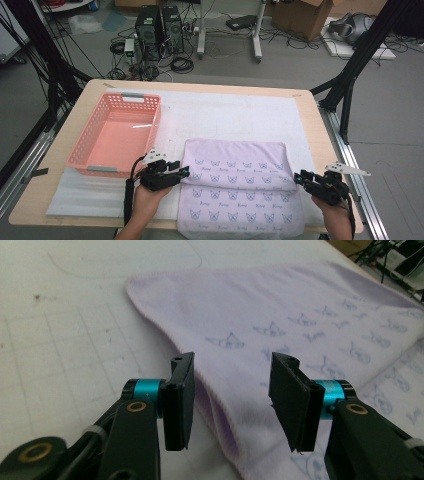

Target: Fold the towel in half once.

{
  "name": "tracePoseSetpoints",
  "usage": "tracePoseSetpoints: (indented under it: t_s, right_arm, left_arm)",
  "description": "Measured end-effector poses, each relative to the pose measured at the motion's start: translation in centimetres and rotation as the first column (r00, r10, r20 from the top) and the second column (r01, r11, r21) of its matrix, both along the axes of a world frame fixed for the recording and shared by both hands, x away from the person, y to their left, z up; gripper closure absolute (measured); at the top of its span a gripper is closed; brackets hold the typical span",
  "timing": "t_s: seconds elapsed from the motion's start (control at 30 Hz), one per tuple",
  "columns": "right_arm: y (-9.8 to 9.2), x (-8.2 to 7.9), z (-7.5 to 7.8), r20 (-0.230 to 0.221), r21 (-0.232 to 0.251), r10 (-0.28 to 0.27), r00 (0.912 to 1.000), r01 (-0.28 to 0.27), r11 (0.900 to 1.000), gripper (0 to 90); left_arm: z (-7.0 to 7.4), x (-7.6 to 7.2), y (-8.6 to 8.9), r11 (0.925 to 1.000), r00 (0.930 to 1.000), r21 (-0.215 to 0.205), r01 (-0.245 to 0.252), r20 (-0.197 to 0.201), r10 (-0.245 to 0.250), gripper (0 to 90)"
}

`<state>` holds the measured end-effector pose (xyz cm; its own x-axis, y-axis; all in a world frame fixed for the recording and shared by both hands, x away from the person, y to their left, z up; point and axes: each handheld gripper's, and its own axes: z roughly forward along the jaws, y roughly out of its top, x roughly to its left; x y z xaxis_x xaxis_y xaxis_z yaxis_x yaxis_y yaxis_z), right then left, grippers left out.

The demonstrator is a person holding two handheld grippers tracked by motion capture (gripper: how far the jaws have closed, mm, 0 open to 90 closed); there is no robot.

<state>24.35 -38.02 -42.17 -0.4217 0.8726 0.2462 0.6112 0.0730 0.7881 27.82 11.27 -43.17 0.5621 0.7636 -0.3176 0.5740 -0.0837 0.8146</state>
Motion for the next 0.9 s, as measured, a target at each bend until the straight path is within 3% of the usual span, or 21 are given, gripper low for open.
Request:
tracePoseSetpoints:
  t_s: [0.1, 0.3, 0.37, 0.4, 0.43, 0.5, 0.67, 0.9]
  right_arm:
    - [0.2, 1.1, 0.3, -0.003, -0.012, -0.035, 0.9994, 0.035, 0.999, 56.7]
    - [2.4, 4.4, -0.6, -0.053, -0.069, -0.024, 0.9983, 0.02, 0.997, 53.6]
    - [2.8, 5.3, -1.1, -0.073, -0.113, -0.025, 0.997, 0.016, 0.993, 60.6]
    - [2.9, 5.7, -1.2, -0.086, -0.119, -0.023, 0.996, 0.013, 0.993, 68.2]
    - [2.7, 5.8, -1.3, -0.093, -0.112, -0.01, 0.9956, -0.001, 0.994, 80.1]
    - [2.5, 5.7, -1.3, -0.088, -0.103, -0.001, 0.9961, -0.008, 0.995, 86.3]
    - [1.3, 3.8, -0.5, -0.022, -0.046, -0.014, 0.9996, 0.013, 0.999, 86.8]
    - [0.5, 1.2, 1.1, 0.052, 0.007, -0.014, 0.9986, 0.014, 1.0, 86.8]
  left_arm:
    - [-0.2, 1.3, -0.7, 0.9996, 0.9999, 0.028, -0.008, -0.008, 0.008, 49.2]
    - [-1.4, 3.6, -1.6, 0.9974, 0.9974, 0.054, -0.047, -0.053, 0.05, 48.4]
    - [-1.7, 3.8, -1.9, 0.997, 0.9965, 0.07, -0.034, -0.074, 0.039, 55.9]
    - [-1.9, 3.8, -2.1, 0.9951, 0.9964, 0.098, -0.009, -0.083, 0.017, 64.4]
    - [-2.0, 3.7, -2.2, 0.9938, 0.9969, 0.111, 0.0, -0.078, 0.008, 78.3]
    - [-1.8, 3.5, -2.2, 0.994, 0.9979, 0.11, 0.002, -0.064, 0.006, 86.8]
    - [-0.5, 2.3, -1.6, 0.9984, 0.9999, 0.056, 0.005, 0.01, -0.005, 87.2]
    - [0.6, 0.3, -0.4, 0.9998, 0.9958, -0.017, 0.014, 0.091, -0.012, 86.8]
